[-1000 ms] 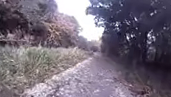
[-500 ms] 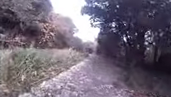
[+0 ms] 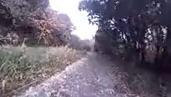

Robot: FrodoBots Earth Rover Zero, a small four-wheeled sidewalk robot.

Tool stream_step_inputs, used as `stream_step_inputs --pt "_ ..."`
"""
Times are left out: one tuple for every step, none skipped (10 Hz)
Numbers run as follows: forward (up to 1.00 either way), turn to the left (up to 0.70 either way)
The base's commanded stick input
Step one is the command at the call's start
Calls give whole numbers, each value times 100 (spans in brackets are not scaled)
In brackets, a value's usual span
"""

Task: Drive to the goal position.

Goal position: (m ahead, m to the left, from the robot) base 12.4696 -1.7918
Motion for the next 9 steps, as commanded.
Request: stream_step_inputs --pt "70 -13" --pt "70 -30" --pt "70 -33" --pt "70 -35" --pt "70 -35" --pt "70 -35" --pt "70 -32" --pt "70 -20" --pt "70 0"
